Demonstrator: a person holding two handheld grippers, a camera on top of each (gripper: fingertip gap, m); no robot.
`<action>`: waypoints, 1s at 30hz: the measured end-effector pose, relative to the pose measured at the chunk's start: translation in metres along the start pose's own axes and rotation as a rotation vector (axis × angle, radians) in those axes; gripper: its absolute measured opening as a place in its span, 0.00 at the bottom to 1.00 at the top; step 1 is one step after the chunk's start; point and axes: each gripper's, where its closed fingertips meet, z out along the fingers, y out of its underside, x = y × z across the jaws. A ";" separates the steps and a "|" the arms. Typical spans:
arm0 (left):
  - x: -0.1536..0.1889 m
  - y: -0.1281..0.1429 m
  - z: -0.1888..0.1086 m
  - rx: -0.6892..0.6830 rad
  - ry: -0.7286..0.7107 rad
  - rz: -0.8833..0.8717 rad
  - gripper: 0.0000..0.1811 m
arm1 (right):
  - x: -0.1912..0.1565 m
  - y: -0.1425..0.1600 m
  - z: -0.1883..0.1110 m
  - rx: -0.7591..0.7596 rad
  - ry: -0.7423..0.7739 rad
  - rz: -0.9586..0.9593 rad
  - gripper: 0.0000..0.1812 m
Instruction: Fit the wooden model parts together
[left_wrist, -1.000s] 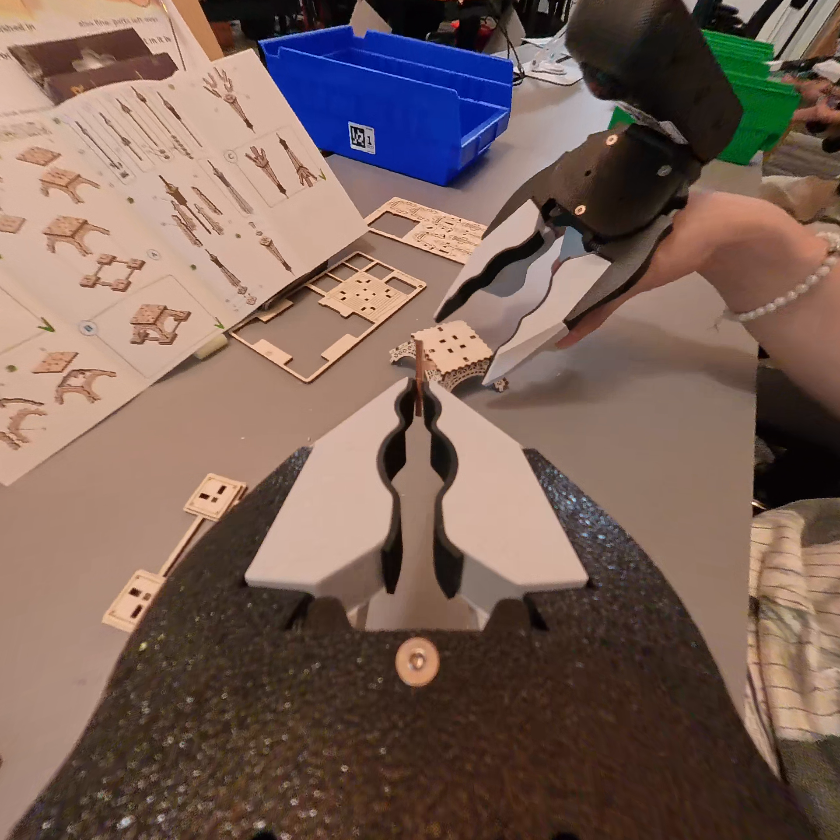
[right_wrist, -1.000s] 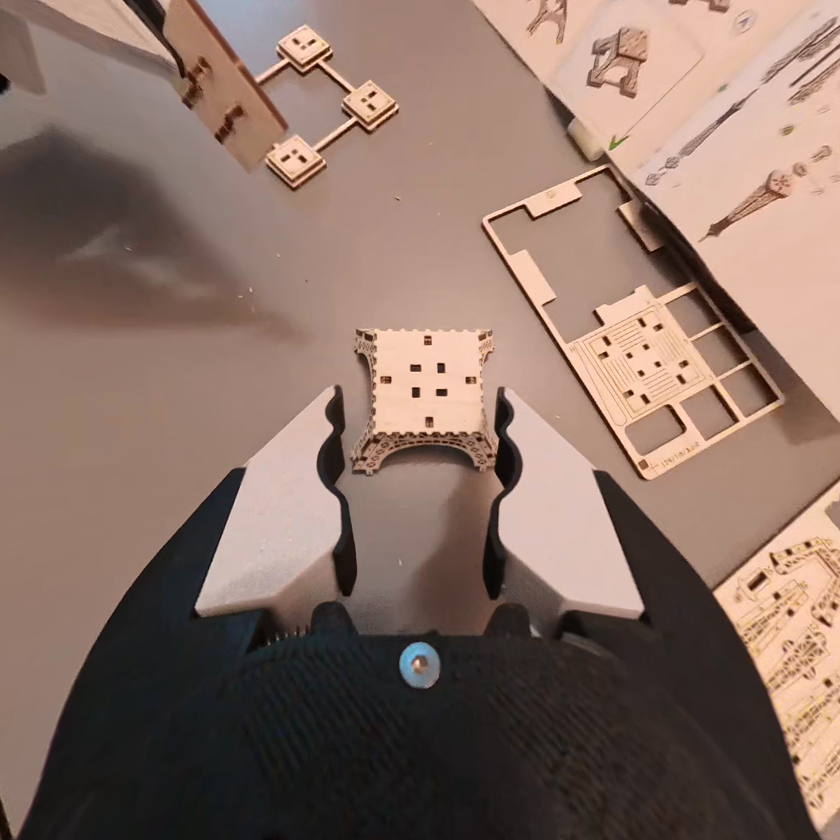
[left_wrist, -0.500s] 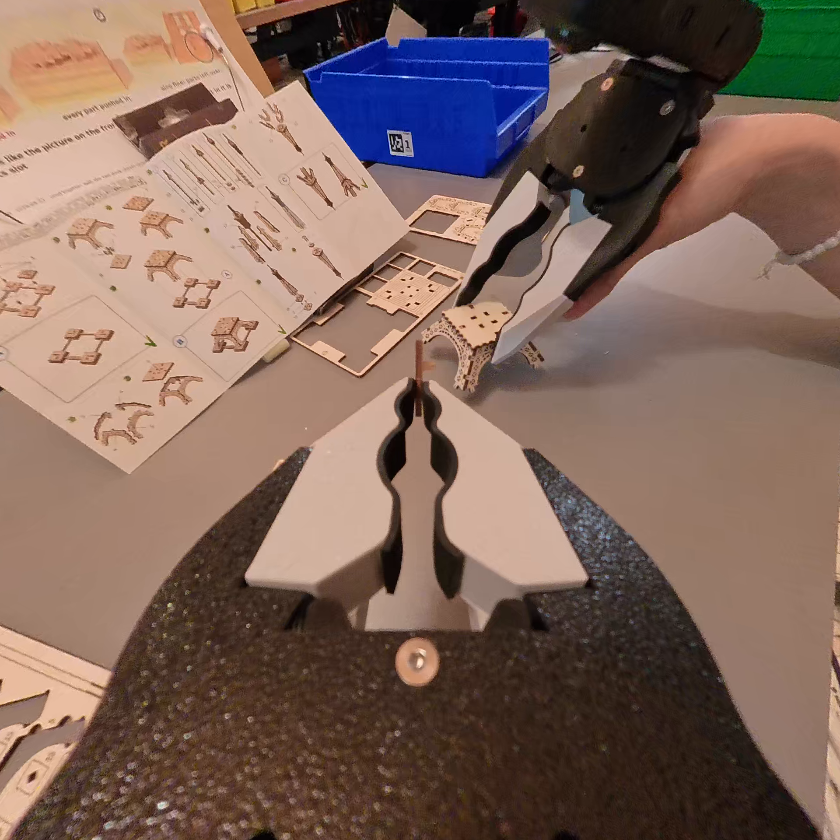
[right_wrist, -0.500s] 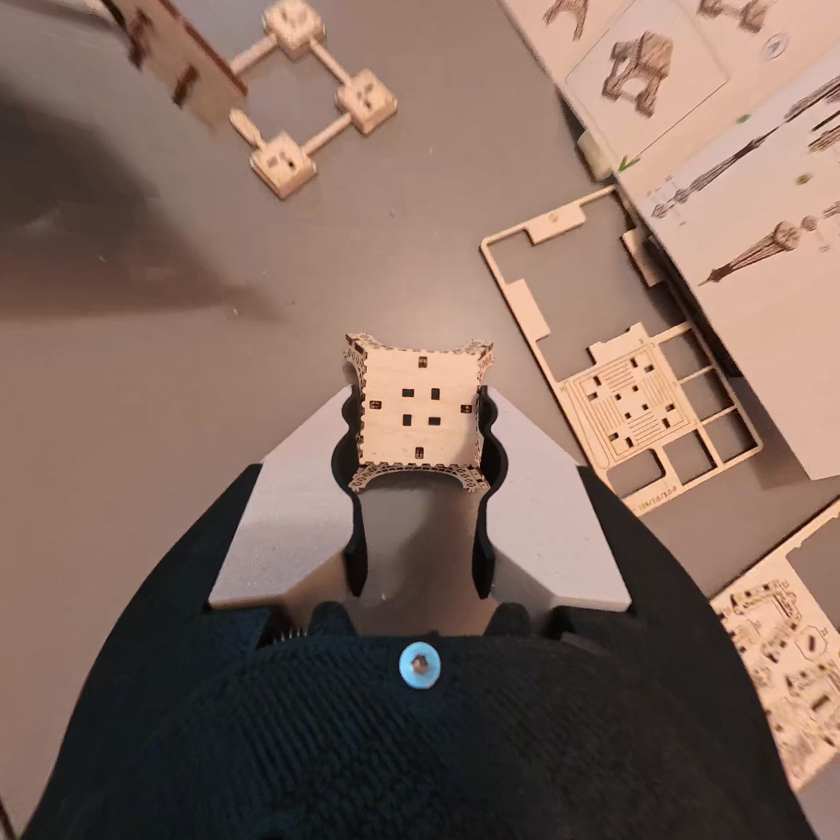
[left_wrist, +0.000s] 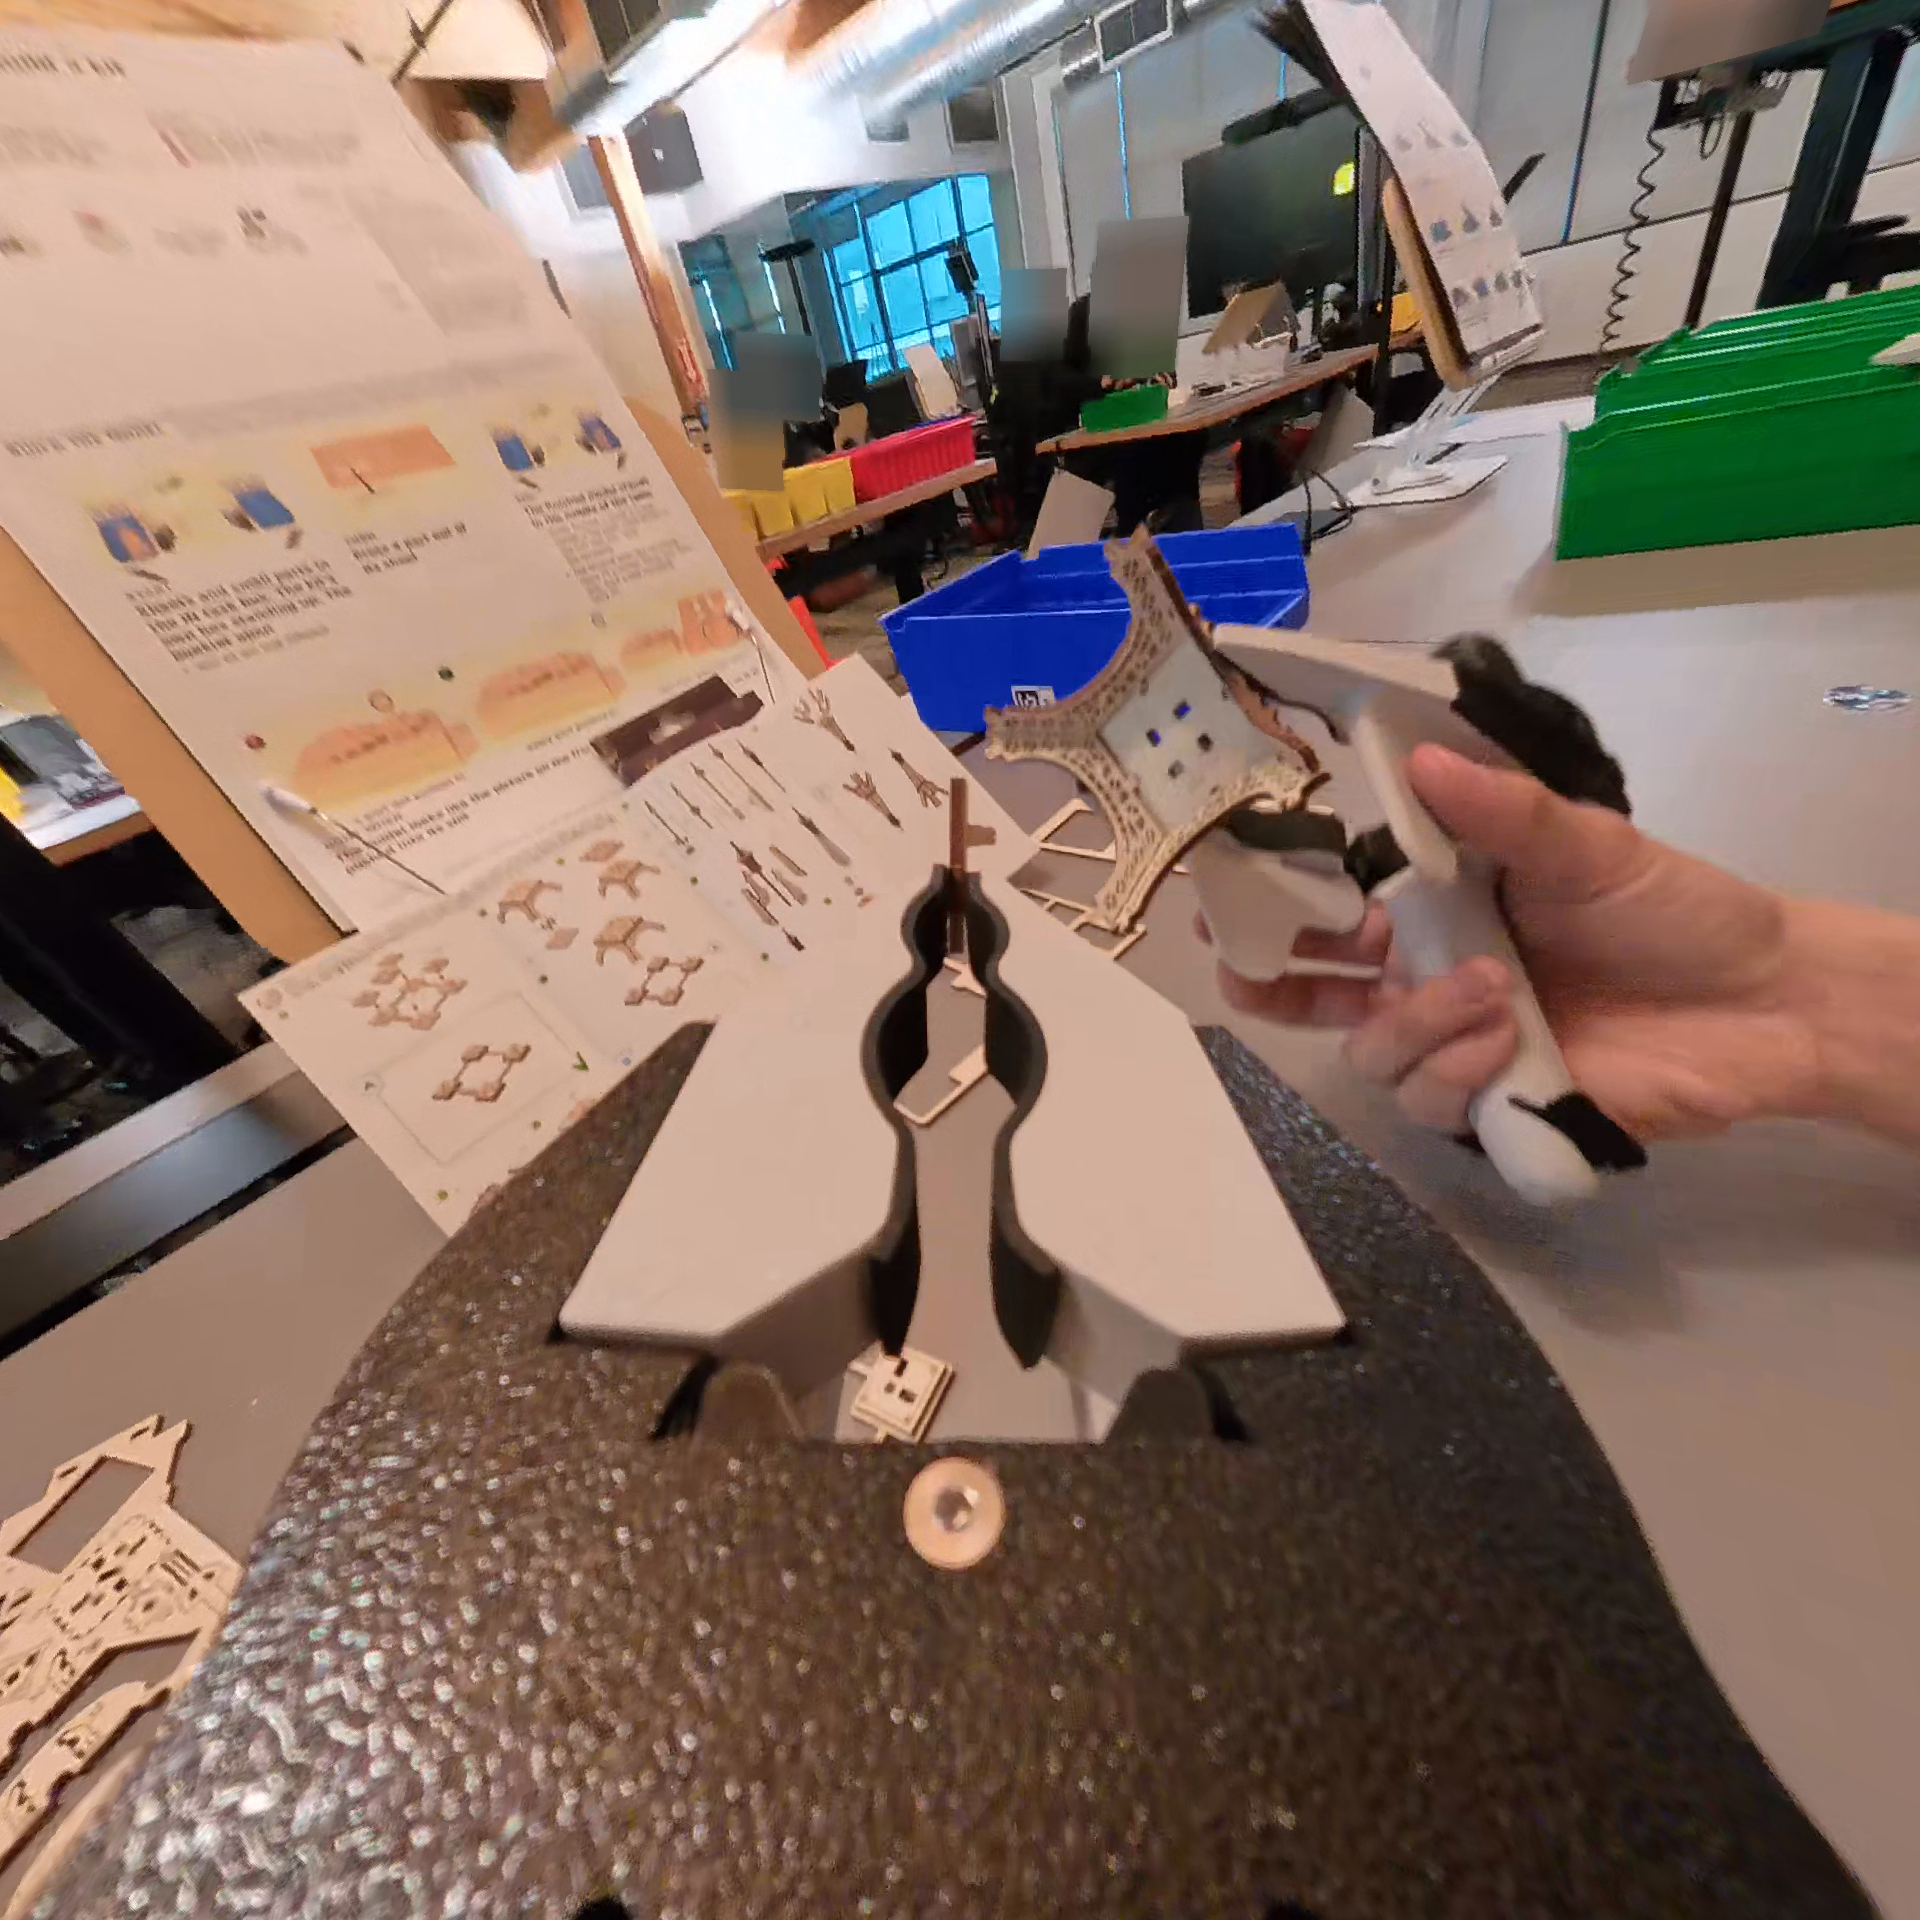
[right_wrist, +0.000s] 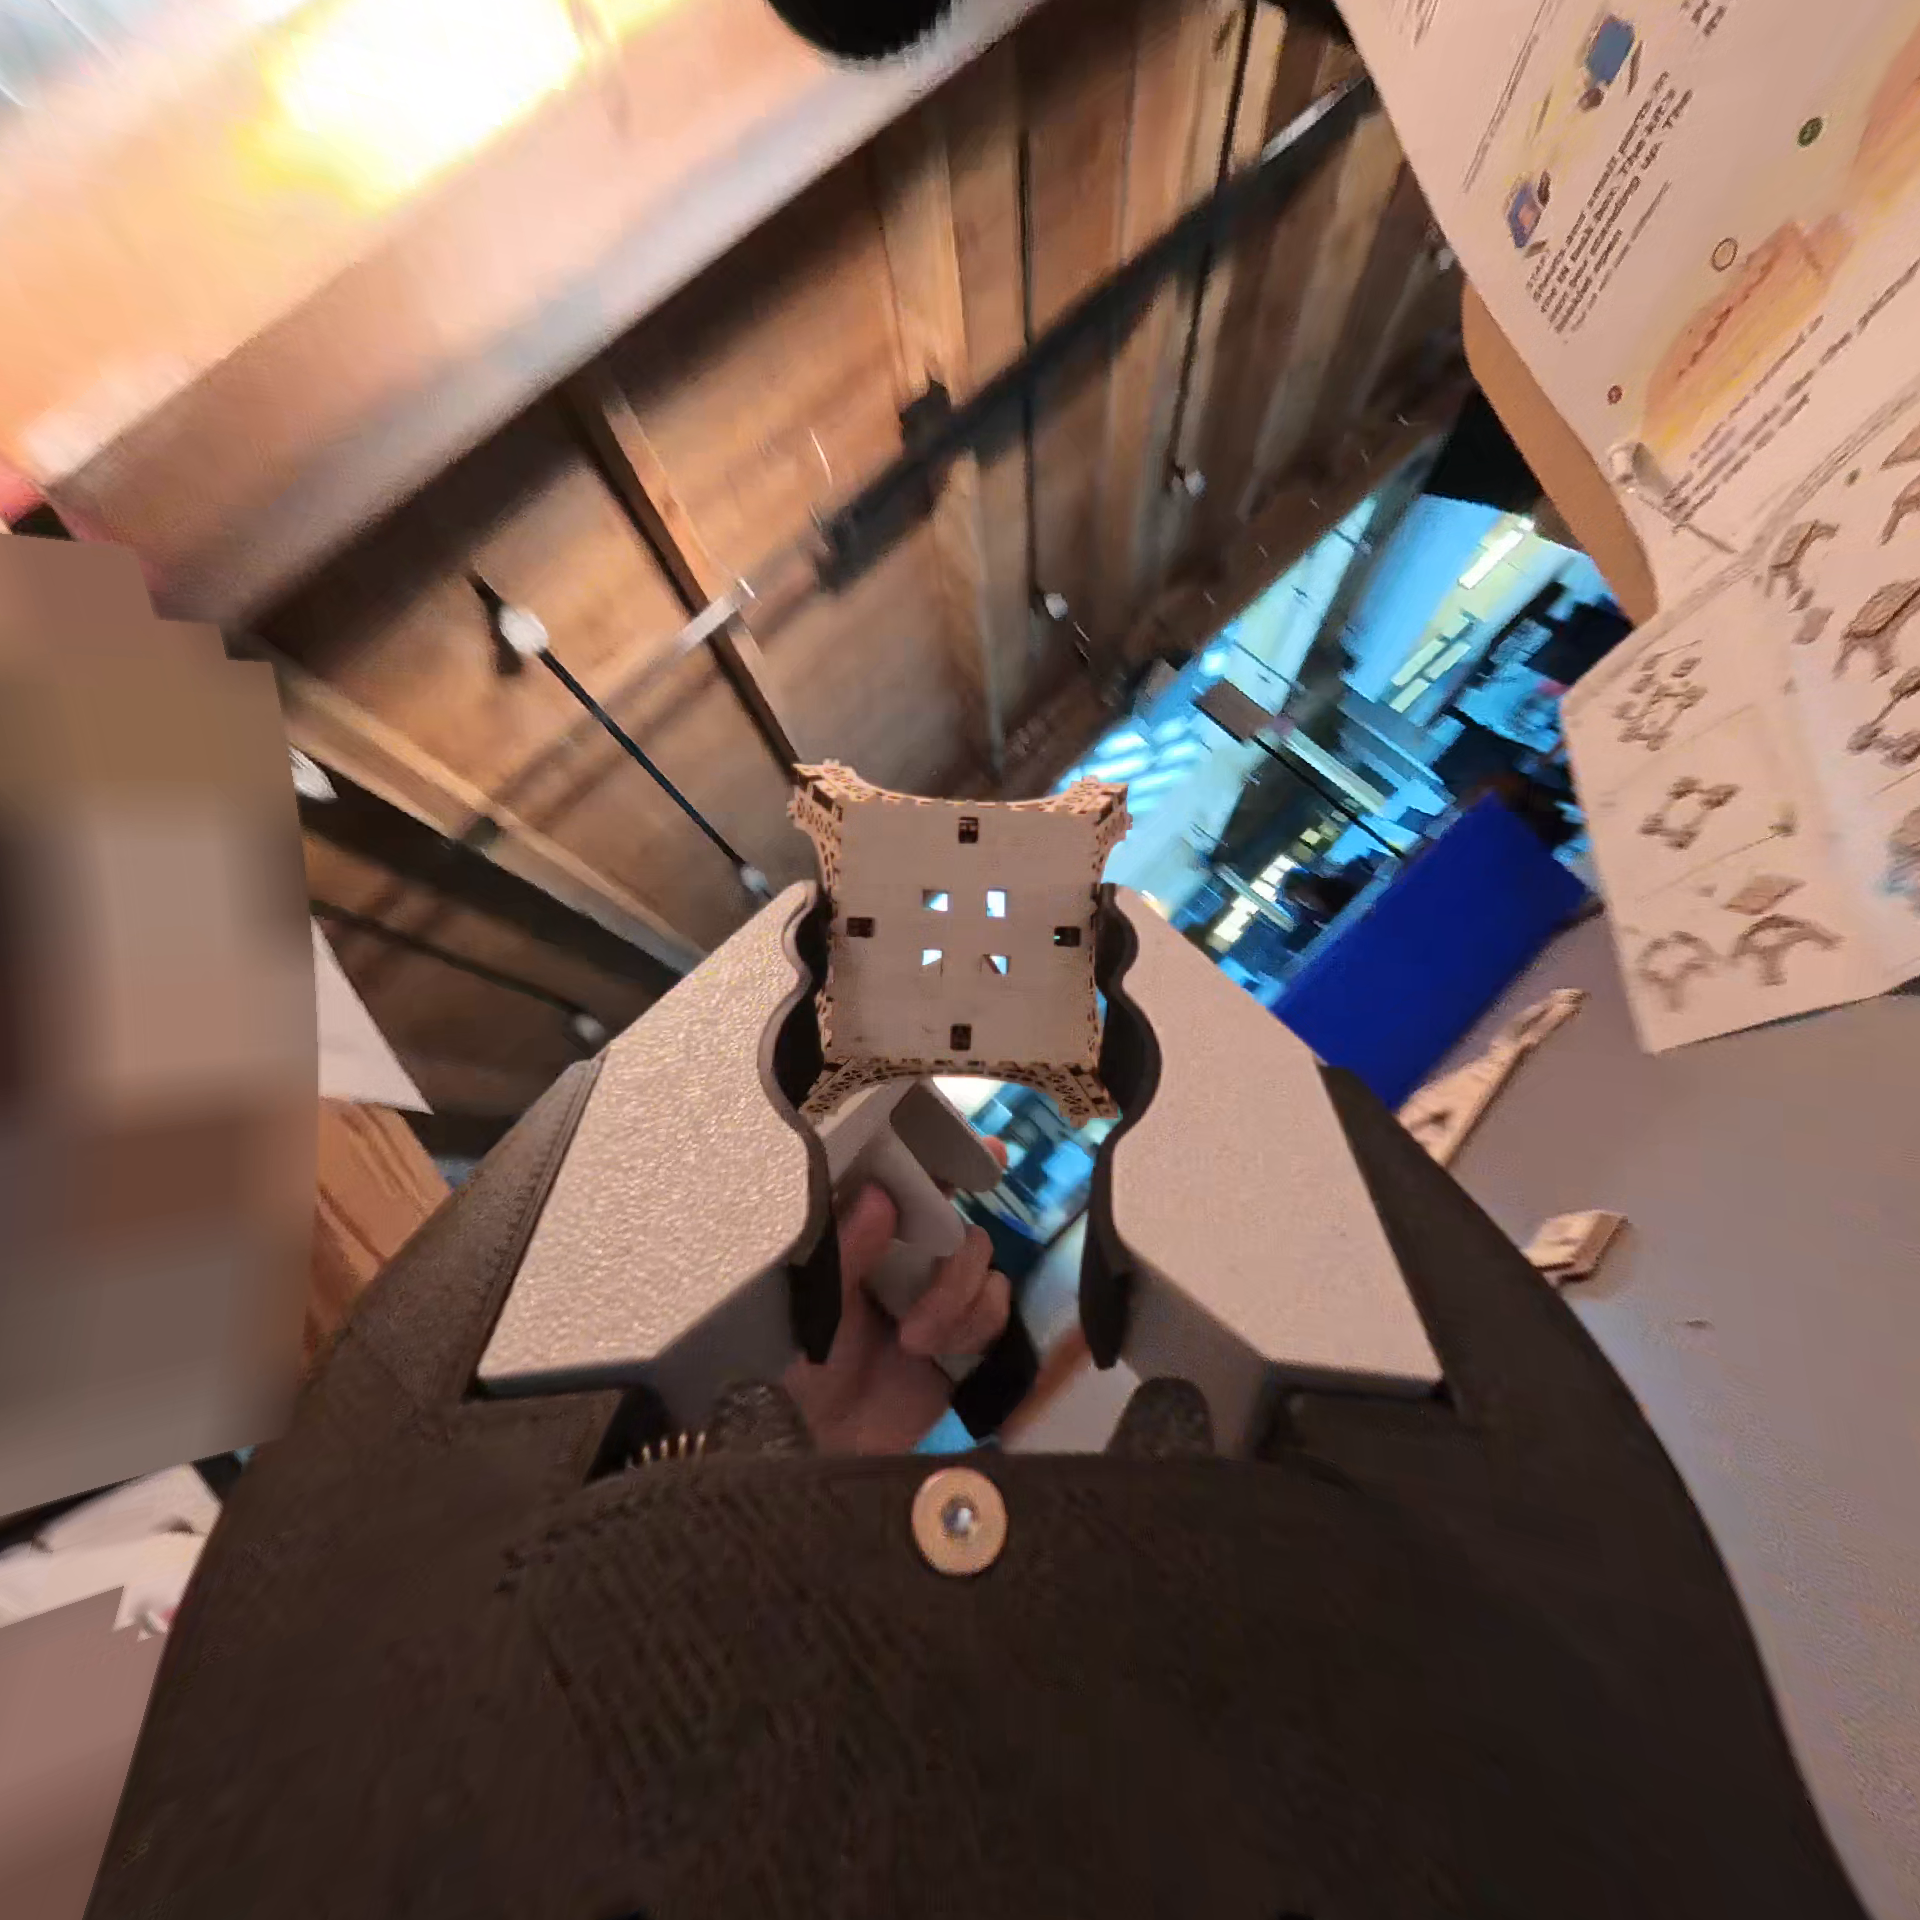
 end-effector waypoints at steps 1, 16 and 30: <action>0.003 -0.004 0.001 -0.003 -0.008 0.022 0.00 | 0.001 0.002 -0.003 0.035 -0.020 0.042 0.27; 0.049 -0.005 0.018 -0.175 0.015 0.080 0.00 | -0.020 0.030 -0.008 0.134 -0.184 0.140 0.27; 0.032 0.021 0.024 -0.271 0.033 0.066 0.00 | 0.024 0.029 -0.027 0.177 0.059 0.230 0.28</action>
